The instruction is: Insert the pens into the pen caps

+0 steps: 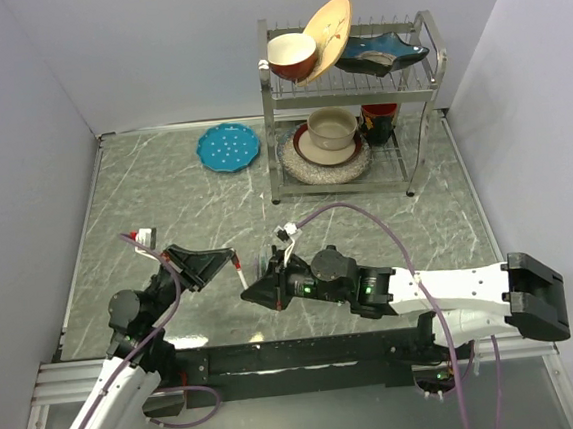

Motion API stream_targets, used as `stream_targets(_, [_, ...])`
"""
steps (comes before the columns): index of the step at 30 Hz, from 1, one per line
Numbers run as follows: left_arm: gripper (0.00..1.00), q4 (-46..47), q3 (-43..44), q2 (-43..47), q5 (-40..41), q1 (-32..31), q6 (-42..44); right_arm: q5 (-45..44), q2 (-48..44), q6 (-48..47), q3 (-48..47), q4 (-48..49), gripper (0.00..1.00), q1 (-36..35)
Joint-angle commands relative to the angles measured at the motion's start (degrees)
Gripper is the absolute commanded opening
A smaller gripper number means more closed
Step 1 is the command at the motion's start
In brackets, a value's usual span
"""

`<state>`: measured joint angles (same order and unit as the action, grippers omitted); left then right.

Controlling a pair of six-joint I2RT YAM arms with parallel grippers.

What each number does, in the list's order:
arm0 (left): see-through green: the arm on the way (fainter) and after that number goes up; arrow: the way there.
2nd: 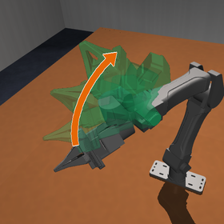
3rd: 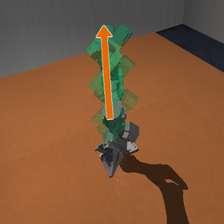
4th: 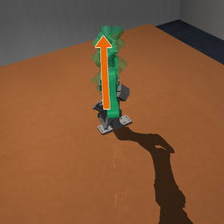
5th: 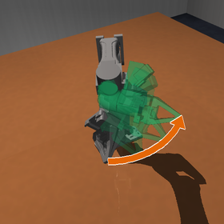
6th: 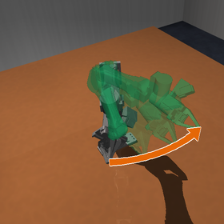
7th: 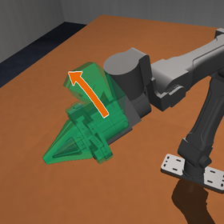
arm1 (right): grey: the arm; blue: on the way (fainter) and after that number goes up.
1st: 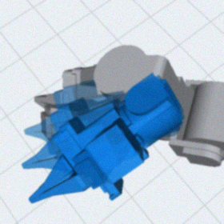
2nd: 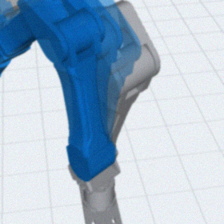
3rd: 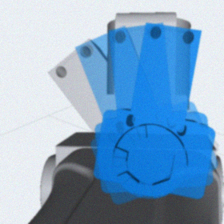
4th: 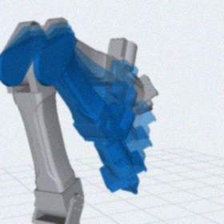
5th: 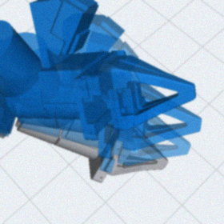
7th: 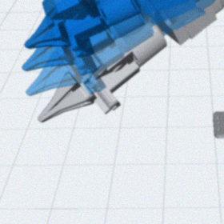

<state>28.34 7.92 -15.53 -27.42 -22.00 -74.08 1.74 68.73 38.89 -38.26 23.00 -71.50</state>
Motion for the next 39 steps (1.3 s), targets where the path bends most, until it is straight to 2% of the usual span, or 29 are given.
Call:
stream_targets(1, [0.01,-2.6,3.1,0.2,-3.9,-0.5,1.7,-4.2,-3.2,-0.9,-0.7,2.9,0.00,0.5])
stream_targets(9, [0.01,-1.2,0.4,-0.1,-4.0,-0.9,2.4,-5.6,-3.9,-2.4,-3.4,0.5,0.00,1.2])
stream_targets(21, [0.01,2.1,-1.5,-9.1,-6.9,-1.9,7.0,-4.3,-2.3,-6.1,-11.4,-3.4,0.00,8.2])
stream_targets(25, [0.01,6.9,-2.2,-13.6,-8.4,-3.3,6.8,-2.5,-0.5,-7.0,-13.3,-4.5,0.00,11.2])
stream_targets(29, [0.01,5.5,-1.1,-16.4,-9.0,-5.2,9.7,-1.9,0.4,-8.7,-14.8,-5.2,0.00,13.8])
stream_targets(39, [0.01,10.3,-4.1,-24.0,-6.6,-11.6,8.4,-1.5,1.5,-12.0,-18.3,-5.1,0.00,15.3])
